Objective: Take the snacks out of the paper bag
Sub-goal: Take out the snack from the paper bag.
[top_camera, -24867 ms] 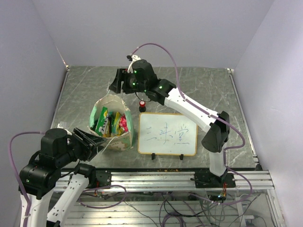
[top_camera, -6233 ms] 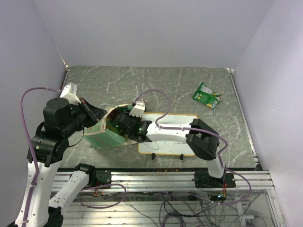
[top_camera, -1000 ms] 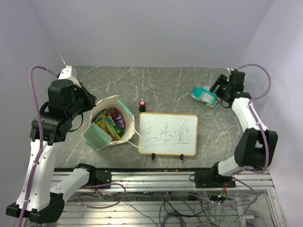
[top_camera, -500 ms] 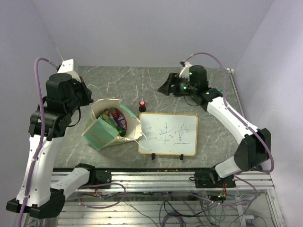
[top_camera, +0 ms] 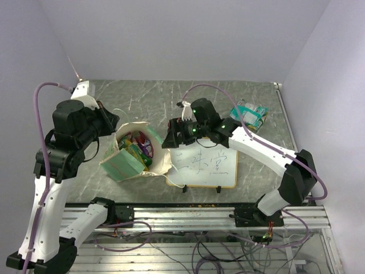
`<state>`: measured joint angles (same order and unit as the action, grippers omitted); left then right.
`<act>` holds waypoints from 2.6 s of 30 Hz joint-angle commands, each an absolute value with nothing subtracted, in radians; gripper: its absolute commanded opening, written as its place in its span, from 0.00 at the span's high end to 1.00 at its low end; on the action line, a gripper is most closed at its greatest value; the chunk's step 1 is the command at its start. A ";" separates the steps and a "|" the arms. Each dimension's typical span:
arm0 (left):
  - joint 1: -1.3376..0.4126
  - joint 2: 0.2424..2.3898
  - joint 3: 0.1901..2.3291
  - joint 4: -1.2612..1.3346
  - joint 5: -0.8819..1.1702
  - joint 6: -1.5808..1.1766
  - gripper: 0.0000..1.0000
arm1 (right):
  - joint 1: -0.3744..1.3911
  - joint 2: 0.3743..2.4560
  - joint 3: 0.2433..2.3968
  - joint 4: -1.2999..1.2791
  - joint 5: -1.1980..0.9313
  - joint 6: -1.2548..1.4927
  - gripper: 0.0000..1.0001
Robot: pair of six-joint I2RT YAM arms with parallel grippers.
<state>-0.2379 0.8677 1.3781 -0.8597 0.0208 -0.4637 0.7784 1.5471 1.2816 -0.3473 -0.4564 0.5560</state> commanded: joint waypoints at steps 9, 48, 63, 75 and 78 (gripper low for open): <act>-0.233 0.995 1.475 -0.647 -0.135 -0.369 0.93 | 0.980 1.575 1.236 -0.440 -0.175 0.769 0.50; -0.254 0.590 1.026 -0.635 0.292 -0.928 0.93 | 1.195 1.299 0.897 0.254 0.067 0.441 0.43; -0.253 0.540 1.086 -0.754 0.230 -0.882 0.93 | 1.310 1.658 0.967 0.576 0.504 0.349 0.60; -0.254 0.541 1.066 -0.789 0.234 -0.844 0.93 | 1.295 1.765 0.950 0.677 0.540 0.287 0.53; -0.253 0.550 1.069 -0.806 0.244 -0.846 0.93 | 1.291 1.847 1.010 0.703 0.547 0.262 0.48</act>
